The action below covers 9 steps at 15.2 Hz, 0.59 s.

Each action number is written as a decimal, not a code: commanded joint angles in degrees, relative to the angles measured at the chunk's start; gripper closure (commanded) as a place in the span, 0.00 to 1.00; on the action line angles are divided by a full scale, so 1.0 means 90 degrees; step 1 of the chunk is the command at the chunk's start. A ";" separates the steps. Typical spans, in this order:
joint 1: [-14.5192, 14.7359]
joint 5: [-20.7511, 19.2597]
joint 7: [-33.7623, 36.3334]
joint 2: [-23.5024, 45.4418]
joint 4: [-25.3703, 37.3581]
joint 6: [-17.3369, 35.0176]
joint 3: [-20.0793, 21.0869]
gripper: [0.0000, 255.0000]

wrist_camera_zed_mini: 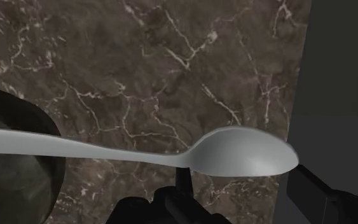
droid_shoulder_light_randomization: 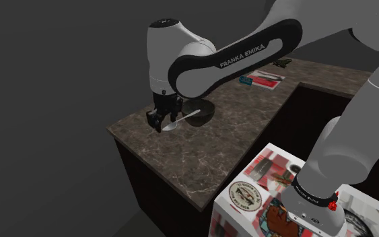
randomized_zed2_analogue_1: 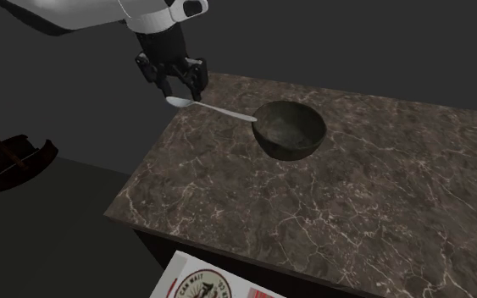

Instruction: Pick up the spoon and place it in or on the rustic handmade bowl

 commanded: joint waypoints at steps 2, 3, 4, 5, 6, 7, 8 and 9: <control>0.0003 0.0063 -0.0057 -0.0093 0.0178 -0.0261 -0.0010 1.00; 0.0003 0.0078 -0.0074 -0.0116 0.0242 -0.0344 -0.0015 1.00; 0.0003 0.0093 -0.0091 -0.0137 0.0307 -0.0428 -0.0019 1.00; 0.0003 0.0106 -0.0107 -0.0156 0.0374 -0.0511 -0.0023 1.00; 0.0002 0.0118 -0.0122 -0.0174 0.0442 -0.0594 -0.0027 1.00; 0.0002 0.0125 -0.0131 -0.0184 0.0484 -0.0646 -0.0029 1.00; -0.0064 0.0158 -0.0305 -0.0232 0.0438 -0.0629 -0.0124 1.00; -0.0129 0.0187 -0.0476 -0.0273 0.0398 -0.0613 -0.0218 1.00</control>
